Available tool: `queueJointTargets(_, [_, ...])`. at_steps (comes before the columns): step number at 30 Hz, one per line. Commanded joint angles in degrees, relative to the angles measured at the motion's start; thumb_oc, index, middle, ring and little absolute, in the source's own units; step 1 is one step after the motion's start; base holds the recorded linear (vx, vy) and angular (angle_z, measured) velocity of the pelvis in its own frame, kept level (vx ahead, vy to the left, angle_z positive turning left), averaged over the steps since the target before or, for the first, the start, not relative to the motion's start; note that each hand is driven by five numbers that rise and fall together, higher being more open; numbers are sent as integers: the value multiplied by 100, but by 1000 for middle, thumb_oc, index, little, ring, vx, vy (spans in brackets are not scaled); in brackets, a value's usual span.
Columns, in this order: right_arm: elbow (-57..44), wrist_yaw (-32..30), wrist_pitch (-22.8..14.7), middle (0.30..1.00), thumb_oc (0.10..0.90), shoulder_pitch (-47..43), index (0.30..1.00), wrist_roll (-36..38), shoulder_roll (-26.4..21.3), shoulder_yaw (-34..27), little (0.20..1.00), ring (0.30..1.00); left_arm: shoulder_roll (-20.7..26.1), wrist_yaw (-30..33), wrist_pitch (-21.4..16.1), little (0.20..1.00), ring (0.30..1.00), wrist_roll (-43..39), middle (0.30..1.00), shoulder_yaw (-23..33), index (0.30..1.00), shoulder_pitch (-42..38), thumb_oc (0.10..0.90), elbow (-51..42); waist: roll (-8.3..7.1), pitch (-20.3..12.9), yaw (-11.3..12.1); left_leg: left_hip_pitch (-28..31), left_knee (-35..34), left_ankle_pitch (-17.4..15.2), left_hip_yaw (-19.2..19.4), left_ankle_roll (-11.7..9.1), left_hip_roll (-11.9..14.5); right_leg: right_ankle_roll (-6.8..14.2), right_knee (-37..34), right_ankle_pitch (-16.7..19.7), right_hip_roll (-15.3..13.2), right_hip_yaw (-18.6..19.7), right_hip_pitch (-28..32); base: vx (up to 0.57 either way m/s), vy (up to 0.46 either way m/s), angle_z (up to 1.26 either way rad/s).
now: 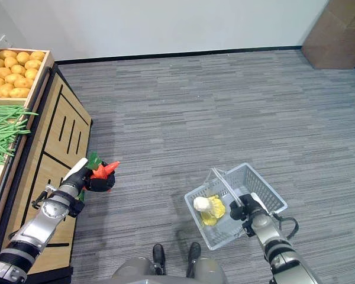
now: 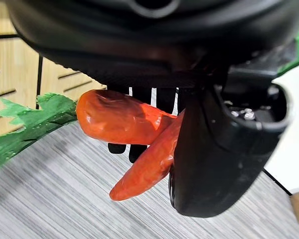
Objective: Get the vegetables into the basket
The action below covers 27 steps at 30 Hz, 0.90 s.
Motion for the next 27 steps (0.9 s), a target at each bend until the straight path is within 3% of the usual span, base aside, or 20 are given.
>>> queueJointTargets(1, [1, -226, -321, 300, 400, -1029, 300, -3, -482, 75, 300, 300, 373, 199, -324, 300, 300, 132, 300, -159, 300, -687, 400, -439, -175, -136, 95, 27, 687, -835, -182, 38, 58, 663, 136, -89, -546, 310, 137, 13, 50, -13])
queueJointTargets(14, [226, -388, -248, 300, 400, -2712, 300, -102, 253, 867, 300, 300, 175, -77, -347, 300, 300, 429, 300, -1290, 300, -1666, 400, -875, 7, -295, 44, 194, 631, -829, -150, -49, 128, 581, -7, -228, -511, 300, 257, 10, -39, -4])
queueJointTargets(27, [207, -457, -240, 300, 400, -3218, 300, -25, 1220, 1348, 300, 300, -1159, -35, -336, 300, 300, 636, 300, -2537, 300, -2647, 400, -175, 180, -430, -194, 322, 493, -708, -231, -184, 201, 444, -60, -369, -432, 250, 419, 8, -69, 1])
